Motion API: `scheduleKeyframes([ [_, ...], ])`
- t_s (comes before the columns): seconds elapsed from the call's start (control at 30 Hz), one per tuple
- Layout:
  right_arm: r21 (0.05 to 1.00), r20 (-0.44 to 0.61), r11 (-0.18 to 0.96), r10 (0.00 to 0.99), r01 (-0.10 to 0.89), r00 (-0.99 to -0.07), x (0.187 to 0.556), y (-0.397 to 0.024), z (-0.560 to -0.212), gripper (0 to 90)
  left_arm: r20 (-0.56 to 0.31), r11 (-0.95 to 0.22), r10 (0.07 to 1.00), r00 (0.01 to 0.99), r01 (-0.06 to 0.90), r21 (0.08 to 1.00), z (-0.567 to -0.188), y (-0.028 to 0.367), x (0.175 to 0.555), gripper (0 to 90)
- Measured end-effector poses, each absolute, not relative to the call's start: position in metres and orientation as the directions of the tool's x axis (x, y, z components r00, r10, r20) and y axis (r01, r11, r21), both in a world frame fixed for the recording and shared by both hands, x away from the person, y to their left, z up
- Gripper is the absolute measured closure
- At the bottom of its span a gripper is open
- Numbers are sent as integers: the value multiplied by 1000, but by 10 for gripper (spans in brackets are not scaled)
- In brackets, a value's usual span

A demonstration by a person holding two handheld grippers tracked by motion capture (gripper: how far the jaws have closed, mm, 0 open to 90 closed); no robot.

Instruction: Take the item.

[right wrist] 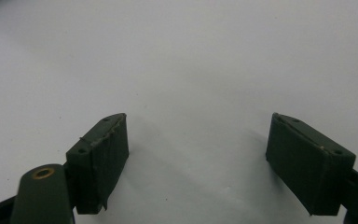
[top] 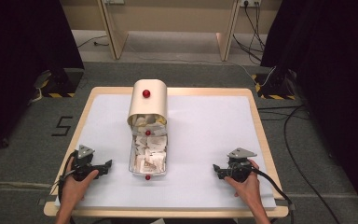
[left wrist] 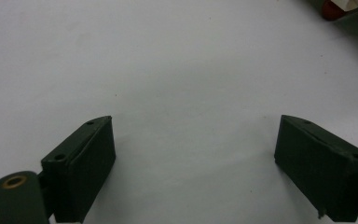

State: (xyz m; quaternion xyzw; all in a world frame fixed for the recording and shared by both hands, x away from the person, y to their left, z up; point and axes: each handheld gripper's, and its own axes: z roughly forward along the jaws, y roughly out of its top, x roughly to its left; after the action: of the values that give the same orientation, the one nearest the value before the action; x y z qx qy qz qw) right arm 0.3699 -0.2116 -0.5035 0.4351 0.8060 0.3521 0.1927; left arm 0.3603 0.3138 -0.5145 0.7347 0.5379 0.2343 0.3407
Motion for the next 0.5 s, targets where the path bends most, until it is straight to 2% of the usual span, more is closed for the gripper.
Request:
scheduleKeyframes([
  [0.17,735,-1,372,836,566,-549,370,-212,-503,217,-23,-189,950,312,631,752,-514,314,360,115],
  [0.23,741,-5,371,837,560,-548,370,-213,-502,265,-23,-189,950,312,631,752,-514,314,360,115],
  [0.33,753,5,356,838,554,-546,370,-214,-500,271,-23,-189,950,312,631,753,-515,314,360,115],
  [0.5,806,22,316,829,500,-559,366,-213,-489,360,-24,-189,950,313,631,752,-514,314,360,115],
])
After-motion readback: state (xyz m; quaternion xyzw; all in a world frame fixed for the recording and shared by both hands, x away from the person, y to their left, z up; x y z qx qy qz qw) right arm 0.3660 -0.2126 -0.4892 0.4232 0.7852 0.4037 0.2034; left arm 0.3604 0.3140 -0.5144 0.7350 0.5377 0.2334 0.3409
